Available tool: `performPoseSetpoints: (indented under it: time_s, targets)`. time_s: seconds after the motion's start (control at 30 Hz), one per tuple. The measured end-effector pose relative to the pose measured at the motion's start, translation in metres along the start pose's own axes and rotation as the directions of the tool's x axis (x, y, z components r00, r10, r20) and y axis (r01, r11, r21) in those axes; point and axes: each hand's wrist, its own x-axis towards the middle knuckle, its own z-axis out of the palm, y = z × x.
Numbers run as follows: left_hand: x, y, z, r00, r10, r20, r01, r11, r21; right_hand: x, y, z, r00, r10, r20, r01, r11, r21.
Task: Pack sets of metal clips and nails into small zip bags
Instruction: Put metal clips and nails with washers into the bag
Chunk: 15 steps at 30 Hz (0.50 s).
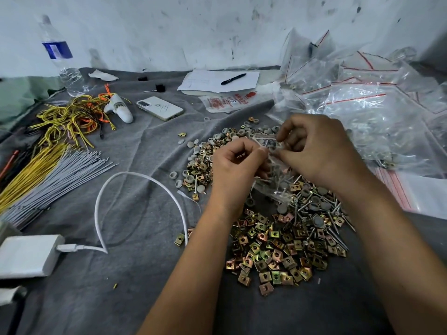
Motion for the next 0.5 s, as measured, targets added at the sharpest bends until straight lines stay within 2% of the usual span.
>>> performPoseSetpoints:
  time_s: [0.1, 0.2, 0.27, 0.3, 0.4, 0.5]
  targets:
    - [-0.001, -0.001, 0.001, 0.999, 0.015, -0.041, -0.015, 1.0, 0.011, 0.002, -0.008, -0.009, 1.0, 0.01, 0.014, -0.009, 0.996, -0.09]
    - [0.002, 0.001, -0.002, 0.971, 0.03, -0.235, -0.043, 0.998, -0.052, 0.006, -0.014, -0.021, 0.999, 0.027, 0.034, -0.031, 0.992, 0.123]
    - [0.004, 0.002, -0.006, 0.931, 0.047, -0.362, -0.056, 0.998, -0.014, 0.01, -0.016, -0.027, 0.999, 0.028, 0.039, -0.032, 0.992, 0.12]
    - [0.005, 0.002, -0.007, 0.927, 0.046, -0.372, -0.045, 0.999, 0.01, 0.012, -0.019, -0.03, 0.998, 0.025, 0.055, -0.03, 0.996, 0.086]
    - [0.005, 0.0, -0.007, 0.975, -0.01, -0.22, 0.027, 0.997, 0.077, 0.015, -0.026, -0.036, 0.991, 0.019, 0.129, -0.062, 0.939, 0.339]
    - [0.001, 0.0, -0.001, 0.998, -0.043, 0.04, 0.036, 0.987, 0.158, 0.02, -0.024, -0.037, 0.989, 0.057, 0.134, -0.1, 0.932, 0.348]
